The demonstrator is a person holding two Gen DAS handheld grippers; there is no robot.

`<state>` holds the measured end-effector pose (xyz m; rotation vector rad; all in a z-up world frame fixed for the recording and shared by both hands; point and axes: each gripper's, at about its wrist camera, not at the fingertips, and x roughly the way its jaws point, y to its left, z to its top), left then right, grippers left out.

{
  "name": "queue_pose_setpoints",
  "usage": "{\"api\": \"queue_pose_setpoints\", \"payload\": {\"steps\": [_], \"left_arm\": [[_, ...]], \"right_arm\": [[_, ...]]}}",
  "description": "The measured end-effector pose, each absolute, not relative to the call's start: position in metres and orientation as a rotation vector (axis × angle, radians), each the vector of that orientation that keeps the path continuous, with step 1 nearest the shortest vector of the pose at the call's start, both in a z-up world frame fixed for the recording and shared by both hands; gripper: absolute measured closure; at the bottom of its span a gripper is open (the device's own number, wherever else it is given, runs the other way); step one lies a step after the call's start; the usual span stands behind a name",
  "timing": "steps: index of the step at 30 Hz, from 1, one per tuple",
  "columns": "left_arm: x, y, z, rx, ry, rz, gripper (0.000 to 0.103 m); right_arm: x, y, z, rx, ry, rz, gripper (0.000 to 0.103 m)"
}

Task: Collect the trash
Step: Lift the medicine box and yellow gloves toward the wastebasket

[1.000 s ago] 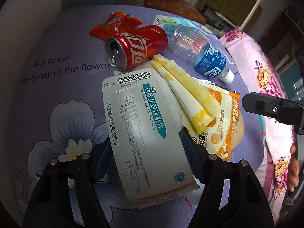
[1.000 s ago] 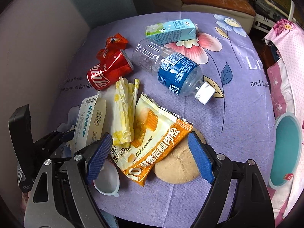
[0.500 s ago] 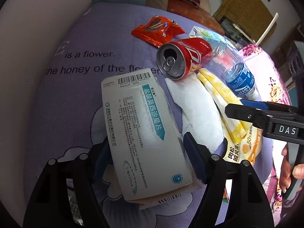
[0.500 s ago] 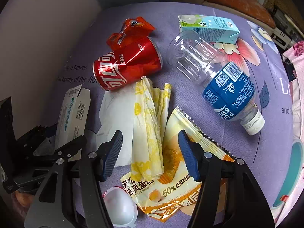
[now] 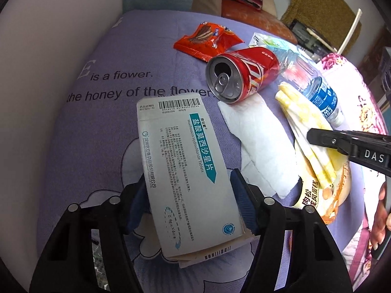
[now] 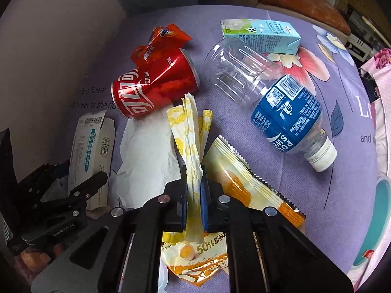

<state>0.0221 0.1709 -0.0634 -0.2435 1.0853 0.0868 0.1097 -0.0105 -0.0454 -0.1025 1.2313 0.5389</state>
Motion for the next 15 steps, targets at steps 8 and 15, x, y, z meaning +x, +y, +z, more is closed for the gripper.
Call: {"api": "queue_pose_setpoints", "payload": {"steps": [8,15], "left_arm": [[0.014,0.179,-0.044,-0.299,1.041,0.103,0.038],[0.018,0.153,-0.024,-0.315,1.006,0.011,0.038]], "right_arm": [[0.102,-0.041,-0.020,-0.025,1.181,0.544,0.095],[0.095,-0.071,-0.012,0.039,1.156,0.524,0.095]]}}
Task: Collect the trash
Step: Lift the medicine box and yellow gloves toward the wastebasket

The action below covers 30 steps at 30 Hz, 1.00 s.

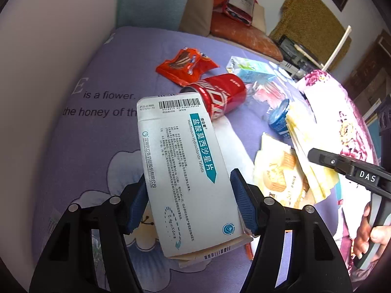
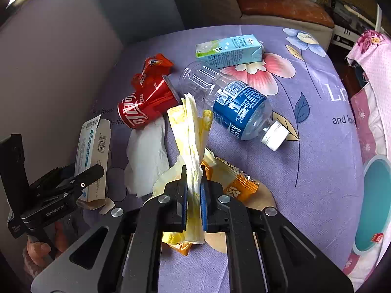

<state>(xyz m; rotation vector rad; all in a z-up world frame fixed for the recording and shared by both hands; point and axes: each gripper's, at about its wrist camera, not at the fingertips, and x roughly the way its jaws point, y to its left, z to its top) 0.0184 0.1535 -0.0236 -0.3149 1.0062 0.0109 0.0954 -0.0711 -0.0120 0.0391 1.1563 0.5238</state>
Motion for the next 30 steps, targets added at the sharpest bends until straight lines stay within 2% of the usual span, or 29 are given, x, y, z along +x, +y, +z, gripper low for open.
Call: {"api": "queue_pose_setpoints", "payload": {"steps": [12,30], "left_arm": [[0.037,0.067,-0.008,-0.220,1.021,-0.154,0.038],[0.073,-0.117,-0.012,0.068,1.081,-0.365,0.038]], "right_arm": [[0.091,-0.145,-0.011,0.173,1.132,0.449,0.095],[0.078,-0.299,-0.017,0.403,1.025,0.277,0.095]]}}
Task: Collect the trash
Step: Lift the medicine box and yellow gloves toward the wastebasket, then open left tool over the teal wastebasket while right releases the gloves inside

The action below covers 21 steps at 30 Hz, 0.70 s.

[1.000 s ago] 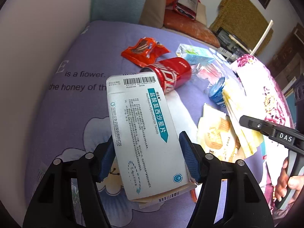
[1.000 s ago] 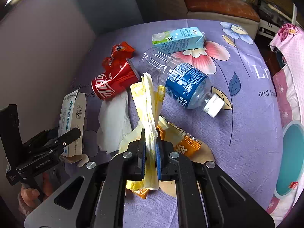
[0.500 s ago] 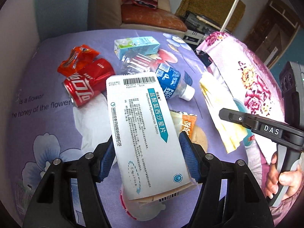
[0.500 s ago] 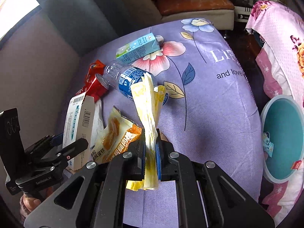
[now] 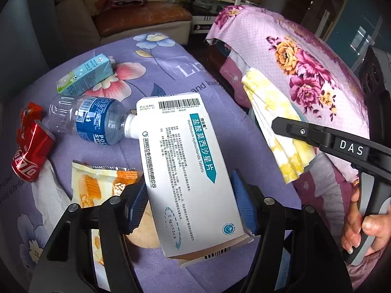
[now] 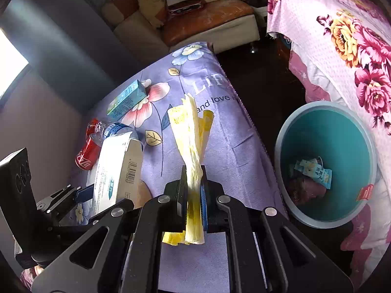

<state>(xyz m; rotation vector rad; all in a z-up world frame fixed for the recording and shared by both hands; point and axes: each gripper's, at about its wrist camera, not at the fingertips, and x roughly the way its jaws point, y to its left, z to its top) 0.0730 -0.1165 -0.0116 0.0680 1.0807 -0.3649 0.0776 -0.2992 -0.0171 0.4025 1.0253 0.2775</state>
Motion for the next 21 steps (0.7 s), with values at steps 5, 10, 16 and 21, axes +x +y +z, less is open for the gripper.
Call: {"api": "queue_pose_setpoints", "payload": {"steps": [5,10,16,21], "left_arm": [[0.077,-0.163,-0.020,0.099,1.107,-0.425,0.038],[0.084,-0.207,-0.028,0.113,1.135,-0.470,0.038],[0.088,-0.254,-0.036,0.158,1.152,-0.517,0.037],[0.090,-0.281,-0.048,0.186,1.172,-0.540,0.037]], "right_arm": [[0.069,-0.348,-0.028,0.472,1.015,0.207,0.095],[0.060,-0.396,-0.041,0.535,0.995,0.126,0.095],[0.048,-0.449,-0.054,0.590,0.985,0.033,0.095],[0.043,-0.475,-0.071,0.621,1.006,-0.008,0.095]]}}
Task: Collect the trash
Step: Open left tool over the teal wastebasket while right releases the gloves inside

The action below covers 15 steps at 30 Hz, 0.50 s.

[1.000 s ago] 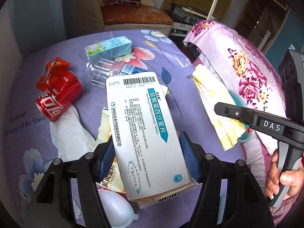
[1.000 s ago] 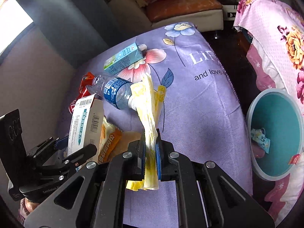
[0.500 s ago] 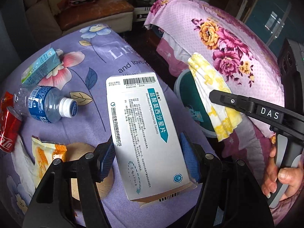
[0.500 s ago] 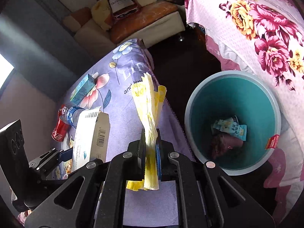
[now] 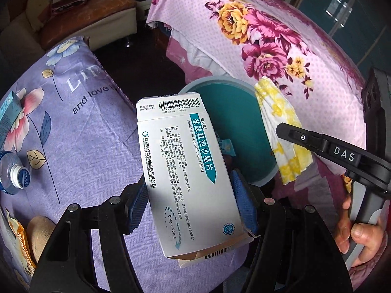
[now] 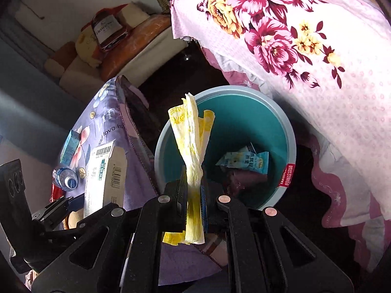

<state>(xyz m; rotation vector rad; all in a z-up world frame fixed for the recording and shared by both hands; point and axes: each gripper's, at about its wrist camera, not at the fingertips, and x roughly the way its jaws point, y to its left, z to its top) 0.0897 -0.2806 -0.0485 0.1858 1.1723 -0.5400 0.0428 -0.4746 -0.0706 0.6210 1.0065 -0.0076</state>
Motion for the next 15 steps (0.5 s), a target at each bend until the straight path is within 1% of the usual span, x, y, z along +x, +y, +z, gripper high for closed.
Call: {"api": "queue_pose_setpoints", "payload": {"steps": [8,15], "left_arm": [[0.096,-0.304,-0.064,0.219,1.194,-0.560,0.037],[0.106,-0.309,-0.068,0.203,1.207,-0.564,0.036]], "right_arm": [[0.043,-0.491,-0.083,0.628,1.023,-0.036,0.095],[0.046,-0.490,-0.088,0.613,1.044,-0.047,0.095]]}}
